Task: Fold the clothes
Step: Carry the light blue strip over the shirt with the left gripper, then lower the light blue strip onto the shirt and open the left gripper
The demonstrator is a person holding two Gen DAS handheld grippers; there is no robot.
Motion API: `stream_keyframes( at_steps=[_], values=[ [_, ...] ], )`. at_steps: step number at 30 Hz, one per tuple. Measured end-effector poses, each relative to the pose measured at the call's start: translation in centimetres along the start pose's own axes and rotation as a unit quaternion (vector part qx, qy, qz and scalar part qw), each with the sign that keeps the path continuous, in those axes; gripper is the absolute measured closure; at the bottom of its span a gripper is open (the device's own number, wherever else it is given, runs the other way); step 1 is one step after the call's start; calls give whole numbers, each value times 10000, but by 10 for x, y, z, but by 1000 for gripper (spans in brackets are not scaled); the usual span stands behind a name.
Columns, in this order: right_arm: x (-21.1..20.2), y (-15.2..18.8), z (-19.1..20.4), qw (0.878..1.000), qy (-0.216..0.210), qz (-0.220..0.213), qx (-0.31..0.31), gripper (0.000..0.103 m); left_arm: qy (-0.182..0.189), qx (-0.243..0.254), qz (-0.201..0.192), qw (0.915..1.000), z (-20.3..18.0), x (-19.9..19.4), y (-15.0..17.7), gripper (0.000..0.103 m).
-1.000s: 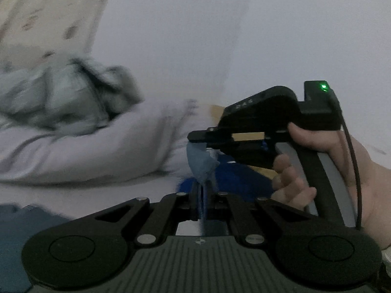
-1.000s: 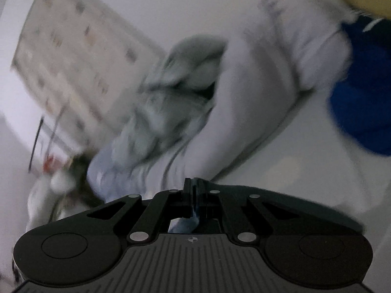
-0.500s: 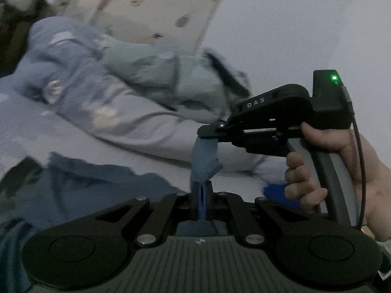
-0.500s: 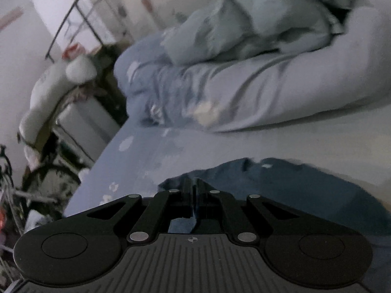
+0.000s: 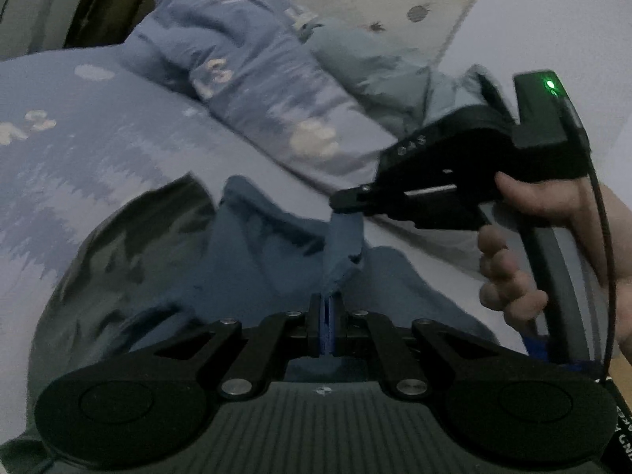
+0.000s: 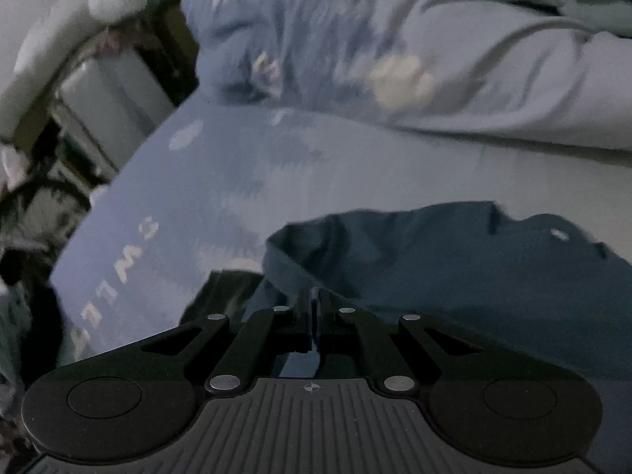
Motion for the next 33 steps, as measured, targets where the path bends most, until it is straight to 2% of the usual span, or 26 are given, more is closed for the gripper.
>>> stream_keyframes(
  at_steps=[7,10,11,12,13,14,16,18,20,22,25,29,33],
  values=[
    [31,22,28,9983,181,307,-467,100,-181,-191,77,9996,31,0,10,98],
    [44,31,29,9970,344,502,-486,94,-257,-173,146,9994,38,-2,13,96],
    [44,32,30,9970,371,523,-431,85,-293,-186,138,9993,40,-5,13,97],
    [43,32,31,9972,376,533,-371,74,-325,-218,110,9992,42,-10,11,89],
    [40,31,34,9976,333,509,-337,46,-346,-236,77,9991,43,-15,8,86],
    [37,30,39,9980,263,460,-339,29,-376,-239,42,9990,46,-21,4,86],
    [25,26,51,9988,124,335,-338,22,-436,-244,-26,9987,51,-33,-3,84],
    [6,20,62,9996,-56,202,-205,21,-480,-236,-113,9985,56,-51,-12,80],
    [-26,15,72,9995,-299,33,-48,15,-559,-156,-234,9980,63,-76,-20,75],
    [-65,12,80,9985,-521,-192,5,12,-645,-65,-359,9973,69,-102,-29,65],
    [-141,18,86,9952,-804,-543,81,10,-644,-9,-533,9965,73,-150,-41,53],
    [-254,49,86,9894,-1083,-949,167,7,-571,115,-564,9967,64,-205,-46,47],
    [-353,105,80,9851,-1075,-1341,111,4,-475,268,-457,9975,47,-252,-37,40]
  ],
)
Point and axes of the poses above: each gripper's, at about its wrist camera, not at the fingertips, and x roughly the way its jaws point, z to its left, y to its underside, the point moved 10 cm from there along x, roughly the way its jaws point, and after that the axes turned 7 degrees about -z, right-handed, at the moved point
